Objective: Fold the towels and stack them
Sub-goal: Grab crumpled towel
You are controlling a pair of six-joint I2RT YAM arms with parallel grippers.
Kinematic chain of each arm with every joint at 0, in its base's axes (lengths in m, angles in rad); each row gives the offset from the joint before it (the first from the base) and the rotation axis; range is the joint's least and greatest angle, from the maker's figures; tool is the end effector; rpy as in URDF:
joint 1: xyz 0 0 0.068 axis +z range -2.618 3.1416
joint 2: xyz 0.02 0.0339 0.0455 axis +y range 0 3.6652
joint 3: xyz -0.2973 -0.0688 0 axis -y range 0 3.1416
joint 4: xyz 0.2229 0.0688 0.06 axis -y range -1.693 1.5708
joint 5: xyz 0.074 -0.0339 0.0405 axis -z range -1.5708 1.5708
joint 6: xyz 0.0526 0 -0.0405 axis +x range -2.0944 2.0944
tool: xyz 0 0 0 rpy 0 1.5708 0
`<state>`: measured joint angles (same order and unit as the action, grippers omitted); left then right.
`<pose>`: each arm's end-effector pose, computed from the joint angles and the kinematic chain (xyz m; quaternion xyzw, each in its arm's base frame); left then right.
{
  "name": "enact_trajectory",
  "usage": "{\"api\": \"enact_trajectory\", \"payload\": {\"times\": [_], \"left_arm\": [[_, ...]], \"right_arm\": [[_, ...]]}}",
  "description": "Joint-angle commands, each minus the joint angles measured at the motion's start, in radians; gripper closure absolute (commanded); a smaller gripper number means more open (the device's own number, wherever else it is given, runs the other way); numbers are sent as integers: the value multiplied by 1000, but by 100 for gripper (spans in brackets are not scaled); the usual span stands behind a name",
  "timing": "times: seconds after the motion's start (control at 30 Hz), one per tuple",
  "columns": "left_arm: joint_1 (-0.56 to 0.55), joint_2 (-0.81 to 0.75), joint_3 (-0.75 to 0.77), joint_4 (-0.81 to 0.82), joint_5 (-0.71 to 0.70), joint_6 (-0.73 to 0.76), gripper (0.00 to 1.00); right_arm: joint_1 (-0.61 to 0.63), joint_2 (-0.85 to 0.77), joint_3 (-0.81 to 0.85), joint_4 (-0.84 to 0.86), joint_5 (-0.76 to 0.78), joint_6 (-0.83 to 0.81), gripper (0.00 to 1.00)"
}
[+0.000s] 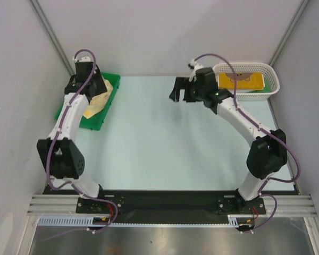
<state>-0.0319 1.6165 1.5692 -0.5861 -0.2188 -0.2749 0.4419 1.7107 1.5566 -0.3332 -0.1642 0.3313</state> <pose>0.3603 -0.0001 0.3857 -0.1564 0.8743 0.0277 0.4586 0.3599 0.1798 0.3740 -0.0894 0.8503 0.2588 0.4495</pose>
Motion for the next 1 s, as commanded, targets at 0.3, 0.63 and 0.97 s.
{"api": "enact_trajectory", "payload": {"times": [0.3,0.63,0.97], "left_arm": [[164,581,404,-74,-2,125,34],[198,907,759,-190,-25,137,50],[89,420,626,-115,194,100,100]], "right_arm": [[38,-131,-343,115,-150,25,0],[32,-74,-328,114,-164,11,0],[66,-193,-351,60,-144,-29,0]]}}
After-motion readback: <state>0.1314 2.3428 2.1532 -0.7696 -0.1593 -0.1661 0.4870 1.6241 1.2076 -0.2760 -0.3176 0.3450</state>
